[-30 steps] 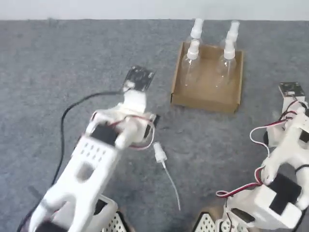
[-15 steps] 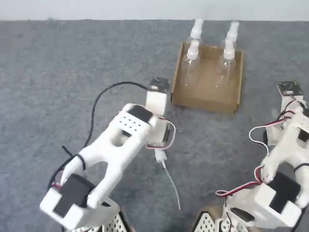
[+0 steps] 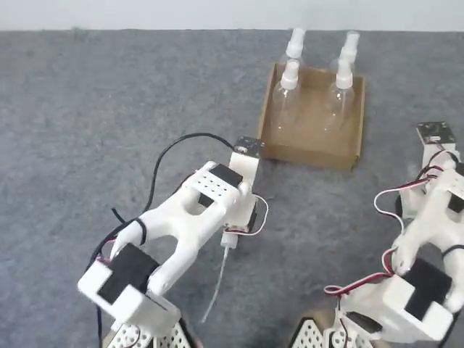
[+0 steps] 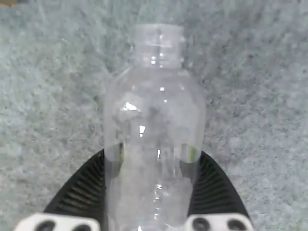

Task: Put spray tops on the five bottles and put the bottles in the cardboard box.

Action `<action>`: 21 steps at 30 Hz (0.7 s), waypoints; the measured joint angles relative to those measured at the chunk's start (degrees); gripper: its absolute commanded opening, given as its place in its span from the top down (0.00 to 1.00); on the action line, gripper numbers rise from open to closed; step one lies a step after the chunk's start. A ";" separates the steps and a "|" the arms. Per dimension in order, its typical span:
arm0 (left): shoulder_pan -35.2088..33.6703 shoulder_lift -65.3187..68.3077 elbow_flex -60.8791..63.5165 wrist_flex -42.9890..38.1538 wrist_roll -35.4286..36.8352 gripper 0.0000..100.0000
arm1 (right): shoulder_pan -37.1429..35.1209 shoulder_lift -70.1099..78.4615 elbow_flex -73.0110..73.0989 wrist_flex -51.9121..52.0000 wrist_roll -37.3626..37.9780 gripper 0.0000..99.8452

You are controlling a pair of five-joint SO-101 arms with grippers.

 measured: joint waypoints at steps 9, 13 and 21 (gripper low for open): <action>-0.26 2.64 -1.32 0.97 -11.96 0.99 | 0.00 0.00 0.00 0.00 0.00 0.94; -3.96 1.49 -1.23 0.97 -15.91 0.98 | 0.00 0.00 0.00 0.00 0.00 0.94; -20.04 -5.63 -5.01 -3.78 -21.01 0.98 | 0.00 0.00 0.00 0.00 0.00 0.94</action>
